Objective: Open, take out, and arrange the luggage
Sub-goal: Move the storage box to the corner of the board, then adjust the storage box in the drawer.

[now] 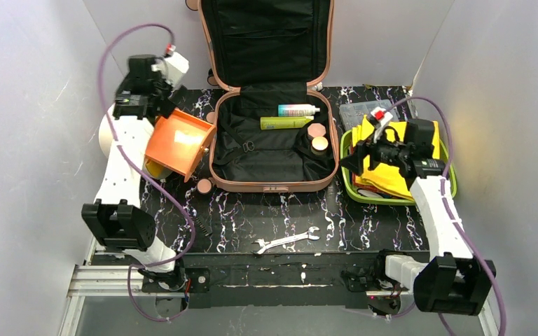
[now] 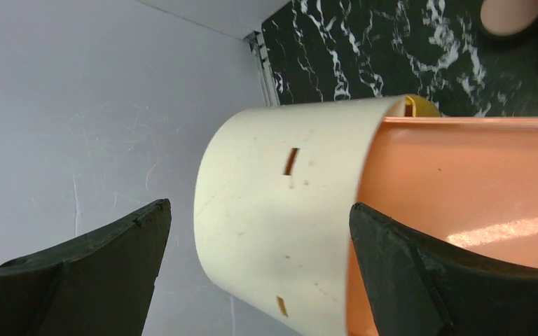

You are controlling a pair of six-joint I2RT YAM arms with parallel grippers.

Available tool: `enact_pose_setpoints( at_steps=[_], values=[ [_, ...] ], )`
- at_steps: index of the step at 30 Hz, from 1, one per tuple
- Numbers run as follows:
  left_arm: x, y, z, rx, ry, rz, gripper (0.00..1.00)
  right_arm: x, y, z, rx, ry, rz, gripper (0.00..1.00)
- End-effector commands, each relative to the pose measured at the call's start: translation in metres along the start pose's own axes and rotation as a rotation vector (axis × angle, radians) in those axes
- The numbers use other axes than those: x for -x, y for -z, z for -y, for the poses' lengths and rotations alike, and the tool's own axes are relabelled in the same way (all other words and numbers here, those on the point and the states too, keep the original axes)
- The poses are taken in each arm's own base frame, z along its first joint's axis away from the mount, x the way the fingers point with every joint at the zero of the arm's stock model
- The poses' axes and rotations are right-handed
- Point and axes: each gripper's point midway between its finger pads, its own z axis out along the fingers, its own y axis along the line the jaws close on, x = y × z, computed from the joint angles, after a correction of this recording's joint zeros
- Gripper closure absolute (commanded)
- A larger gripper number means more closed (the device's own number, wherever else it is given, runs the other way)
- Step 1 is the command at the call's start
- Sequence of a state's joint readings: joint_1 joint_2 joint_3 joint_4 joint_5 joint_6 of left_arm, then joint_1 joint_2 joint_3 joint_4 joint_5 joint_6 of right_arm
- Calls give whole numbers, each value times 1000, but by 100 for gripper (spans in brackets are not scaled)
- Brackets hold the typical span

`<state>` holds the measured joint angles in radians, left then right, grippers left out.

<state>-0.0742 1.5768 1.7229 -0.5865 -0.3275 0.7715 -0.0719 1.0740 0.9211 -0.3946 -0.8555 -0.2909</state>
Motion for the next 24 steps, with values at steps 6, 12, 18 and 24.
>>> enact_pose_setpoints(
  at_steps=[6,12,18,24],
  values=[
    [-26,51,-68,62,498,216,2,18,-86,-10,45,168,-156,21],
    [-60,10,-112,137,767,239,2,24,-160,-66,232,252,-224,22],
    [-58,-26,-144,127,875,320,2,54,-237,-138,415,174,-177,15],
    [-50,-67,-146,53,938,325,2,56,-289,-176,594,-93,-192,16]
  ],
)
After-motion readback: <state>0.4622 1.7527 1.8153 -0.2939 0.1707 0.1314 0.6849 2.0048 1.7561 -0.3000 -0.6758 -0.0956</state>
